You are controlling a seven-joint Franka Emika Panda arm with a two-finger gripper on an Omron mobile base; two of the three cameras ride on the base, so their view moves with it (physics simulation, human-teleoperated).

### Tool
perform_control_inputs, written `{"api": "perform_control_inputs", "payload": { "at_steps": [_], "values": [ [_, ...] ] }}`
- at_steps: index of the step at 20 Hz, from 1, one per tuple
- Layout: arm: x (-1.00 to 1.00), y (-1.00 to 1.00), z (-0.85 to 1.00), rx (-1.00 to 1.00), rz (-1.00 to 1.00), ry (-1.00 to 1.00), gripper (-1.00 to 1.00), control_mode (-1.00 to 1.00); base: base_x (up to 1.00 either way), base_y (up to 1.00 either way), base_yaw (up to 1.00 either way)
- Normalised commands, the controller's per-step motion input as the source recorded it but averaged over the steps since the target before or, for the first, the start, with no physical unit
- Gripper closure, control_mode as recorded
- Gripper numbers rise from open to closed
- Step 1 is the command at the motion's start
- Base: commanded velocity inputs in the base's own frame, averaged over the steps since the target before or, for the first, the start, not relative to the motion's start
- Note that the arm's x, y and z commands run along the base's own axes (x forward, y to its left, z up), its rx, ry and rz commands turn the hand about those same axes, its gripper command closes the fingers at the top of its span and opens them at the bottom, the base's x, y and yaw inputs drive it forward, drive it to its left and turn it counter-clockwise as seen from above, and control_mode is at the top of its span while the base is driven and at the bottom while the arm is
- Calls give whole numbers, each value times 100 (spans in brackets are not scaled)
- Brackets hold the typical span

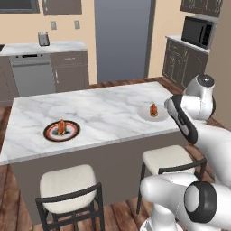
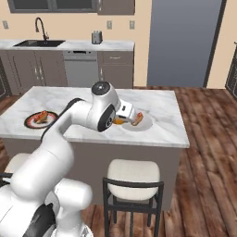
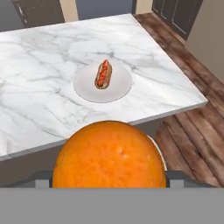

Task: Pick up the orange and peach from the fridge and place one fruit on each plate on the dining counter.

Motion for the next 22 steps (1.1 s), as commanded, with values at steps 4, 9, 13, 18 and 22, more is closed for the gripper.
{"api": "perform_control_inputs", "payload": {
  "at_steps": [4, 9, 13, 18, 22],
  "values": [
    [53, -23, -22, 3, 0, 0, 100, -100, 0, 0, 0],
    [55, 0, -17, 0, 6, 3, 100, -100, 0, 0, 0],
    [46, -13, -26, 0, 3, 5, 100, -100, 0, 0, 0],
    [43, -18, -24, 0, 1, 2, 100, -100, 0, 0, 0],
    [45, -18, -24, 5, 5, 0, 100, -100, 0, 0, 0]
  ]
}}
